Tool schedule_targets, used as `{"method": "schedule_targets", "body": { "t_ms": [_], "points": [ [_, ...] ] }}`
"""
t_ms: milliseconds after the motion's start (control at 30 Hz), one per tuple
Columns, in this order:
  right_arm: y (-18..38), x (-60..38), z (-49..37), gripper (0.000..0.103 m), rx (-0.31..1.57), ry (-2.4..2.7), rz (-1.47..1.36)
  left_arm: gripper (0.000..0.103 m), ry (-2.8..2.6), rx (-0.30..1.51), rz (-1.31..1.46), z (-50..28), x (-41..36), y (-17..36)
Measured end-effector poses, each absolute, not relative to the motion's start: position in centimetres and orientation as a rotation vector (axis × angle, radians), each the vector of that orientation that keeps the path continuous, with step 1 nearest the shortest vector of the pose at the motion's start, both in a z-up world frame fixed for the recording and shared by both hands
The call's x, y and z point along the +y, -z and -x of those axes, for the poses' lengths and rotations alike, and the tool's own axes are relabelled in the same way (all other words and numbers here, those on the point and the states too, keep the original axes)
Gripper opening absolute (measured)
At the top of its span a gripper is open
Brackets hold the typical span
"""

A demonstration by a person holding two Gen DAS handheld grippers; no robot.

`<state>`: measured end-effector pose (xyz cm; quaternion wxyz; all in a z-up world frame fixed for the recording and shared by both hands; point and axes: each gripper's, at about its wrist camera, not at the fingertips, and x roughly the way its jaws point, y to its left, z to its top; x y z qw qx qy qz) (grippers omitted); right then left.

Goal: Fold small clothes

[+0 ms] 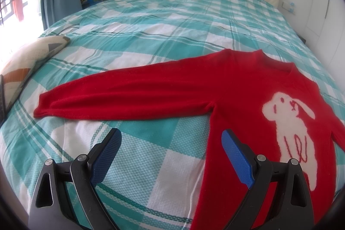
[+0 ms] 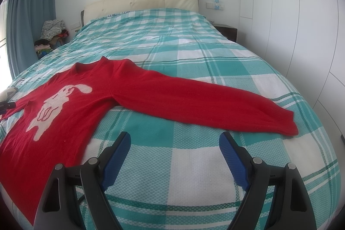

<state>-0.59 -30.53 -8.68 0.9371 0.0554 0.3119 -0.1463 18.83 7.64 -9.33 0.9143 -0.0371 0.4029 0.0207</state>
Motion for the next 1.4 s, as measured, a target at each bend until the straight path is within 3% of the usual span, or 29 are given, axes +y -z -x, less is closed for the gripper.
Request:
{"method": "schedule_targets", "body": {
  "t_ms": [1400],
  "points": [
    [8.15,-29.86,0.74,0.083,0.621,0.291,-0.125,0.095,-0.047,0.826,0.074,-18.81,8.27,9.22]
  ]
}}
